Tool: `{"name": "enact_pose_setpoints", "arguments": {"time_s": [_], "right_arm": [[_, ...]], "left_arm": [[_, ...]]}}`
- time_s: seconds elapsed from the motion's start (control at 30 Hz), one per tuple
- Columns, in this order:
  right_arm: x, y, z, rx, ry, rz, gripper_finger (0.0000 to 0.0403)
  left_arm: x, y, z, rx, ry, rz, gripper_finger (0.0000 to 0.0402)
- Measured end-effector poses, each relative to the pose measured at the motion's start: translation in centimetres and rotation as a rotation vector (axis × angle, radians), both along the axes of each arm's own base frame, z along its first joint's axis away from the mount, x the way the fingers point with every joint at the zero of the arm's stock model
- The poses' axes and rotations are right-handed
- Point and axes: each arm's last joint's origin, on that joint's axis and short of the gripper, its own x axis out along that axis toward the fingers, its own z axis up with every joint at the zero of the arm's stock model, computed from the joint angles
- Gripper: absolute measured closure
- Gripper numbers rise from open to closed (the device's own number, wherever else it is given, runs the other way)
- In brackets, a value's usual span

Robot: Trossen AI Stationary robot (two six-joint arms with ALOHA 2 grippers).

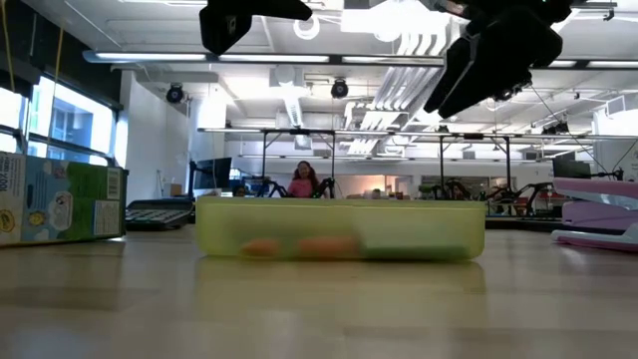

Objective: Pack school essentials
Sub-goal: Put the yellow crayon box into the yellow supply box

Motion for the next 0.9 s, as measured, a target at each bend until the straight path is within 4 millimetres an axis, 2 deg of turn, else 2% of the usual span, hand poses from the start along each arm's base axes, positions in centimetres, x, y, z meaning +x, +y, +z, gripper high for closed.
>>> {"name": "enact_pose_setpoints", "arguments": {"time_s": [0.6,0.9], "right_arm": [[-0.39,-0.36,-0.25,-0.014,0.04,-0.037,0.0004],[-0.39,-0.36,-0.25,-0.014,0.04,-0.036,0.0004]], "left_arm": [[0.11,0.32,0.03,-0.006,-0.003,-0.001,0.0316],[0.08,0.34,-0.05,0.108,0.027,-0.08,0.0316]]}}
